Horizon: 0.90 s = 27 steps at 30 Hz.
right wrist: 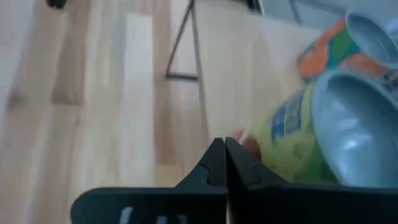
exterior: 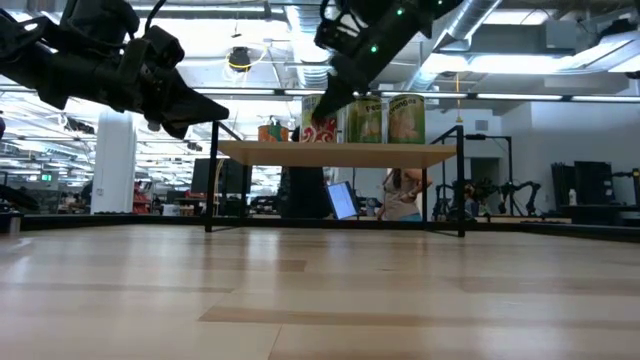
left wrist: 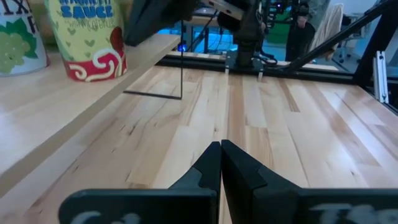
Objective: Pick and place cans onto a shelf
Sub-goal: Put the canned spaghetti sauce on the shelf, then adjust the canned fruits on the shelf
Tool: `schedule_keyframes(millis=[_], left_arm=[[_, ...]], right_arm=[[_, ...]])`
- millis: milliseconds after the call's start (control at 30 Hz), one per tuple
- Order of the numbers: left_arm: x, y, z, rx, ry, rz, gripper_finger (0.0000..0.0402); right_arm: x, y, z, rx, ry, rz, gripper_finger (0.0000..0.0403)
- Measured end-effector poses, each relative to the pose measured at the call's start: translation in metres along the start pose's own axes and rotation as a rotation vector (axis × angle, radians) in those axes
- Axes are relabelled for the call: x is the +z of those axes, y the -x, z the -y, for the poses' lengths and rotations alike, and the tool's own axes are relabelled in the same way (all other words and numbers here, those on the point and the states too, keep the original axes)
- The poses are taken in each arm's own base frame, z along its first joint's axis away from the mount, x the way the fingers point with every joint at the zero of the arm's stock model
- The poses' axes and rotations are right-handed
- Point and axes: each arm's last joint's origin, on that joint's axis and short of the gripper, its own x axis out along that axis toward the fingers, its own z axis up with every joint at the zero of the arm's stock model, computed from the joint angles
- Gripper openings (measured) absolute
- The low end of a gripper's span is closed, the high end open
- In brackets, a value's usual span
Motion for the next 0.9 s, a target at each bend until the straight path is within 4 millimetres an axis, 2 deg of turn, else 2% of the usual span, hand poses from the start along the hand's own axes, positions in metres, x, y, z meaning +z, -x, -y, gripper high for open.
schedule_keyframes(millis=[267, 500, 633, 767, 833, 900], left_arm=[[-0.002, 0.000, 0.000, -0.002, 0.019, -0.019, 0.0000], [-0.003, 0.000, 0.000, -0.003, 0.030, -0.031, 0.0000], [-0.004, 0.000, 0.000, -0.003, 0.031, -0.037, 0.0000], [-0.004, 0.000, 0.000, -0.003, 0.031, -0.039, 0.0000], [-0.004, 0.000, 0.000, -0.002, 0.031, -0.038, 0.0000], [-0.004, 0.000, 0.000, -0.002, 0.031, -0.038, 0.0000]], right_arm=[[-0.003, 0.000, 0.005, -0.005, -0.028, -0.008, 0.0006], [0.003, 0.004, -0.010, 0.021, -0.002, 0.007, 0.0006], [0.005, 0.009, -0.025, -0.068, 0.021, -0.042, 0.0006], [0.017, 0.036, -0.036, -0.207, 0.080, -0.115, 0.0006], [0.022, 0.053, -0.031, -0.271, 0.086, -0.124, 0.0006], [0.029, 0.065, -0.018, -0.327, 0.054, -0.094, 0.0006]])
